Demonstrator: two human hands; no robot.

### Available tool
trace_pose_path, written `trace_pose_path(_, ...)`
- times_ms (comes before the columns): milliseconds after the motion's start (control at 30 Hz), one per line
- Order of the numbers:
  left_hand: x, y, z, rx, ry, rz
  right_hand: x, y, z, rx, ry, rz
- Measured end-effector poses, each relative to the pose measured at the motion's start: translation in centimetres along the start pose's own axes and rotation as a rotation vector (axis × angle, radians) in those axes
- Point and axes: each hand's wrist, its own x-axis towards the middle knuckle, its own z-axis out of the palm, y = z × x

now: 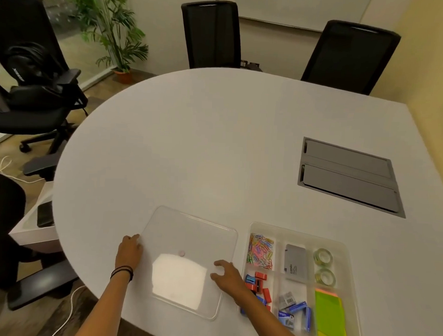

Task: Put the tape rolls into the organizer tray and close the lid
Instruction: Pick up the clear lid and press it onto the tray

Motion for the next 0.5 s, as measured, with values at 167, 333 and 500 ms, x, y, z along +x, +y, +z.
trace_pose_path(167,1.2,-0.4,-0.7,-0.218,0.007,-0.108,0.5,-0.2,-0.8,0.268,0.089,0.083)
trace_pose_path(333,1.5,-1.1,-1.3,-0.295,0.024,-0.095,0.9,-0.3,-1.4,0.394,0.106,0.120)
trace_pose_path(500,0.9,-1.6,-3.1,-0.434,0.038,-0.057,0.7,0.0,-0.7,0.332,0.128,0.096)
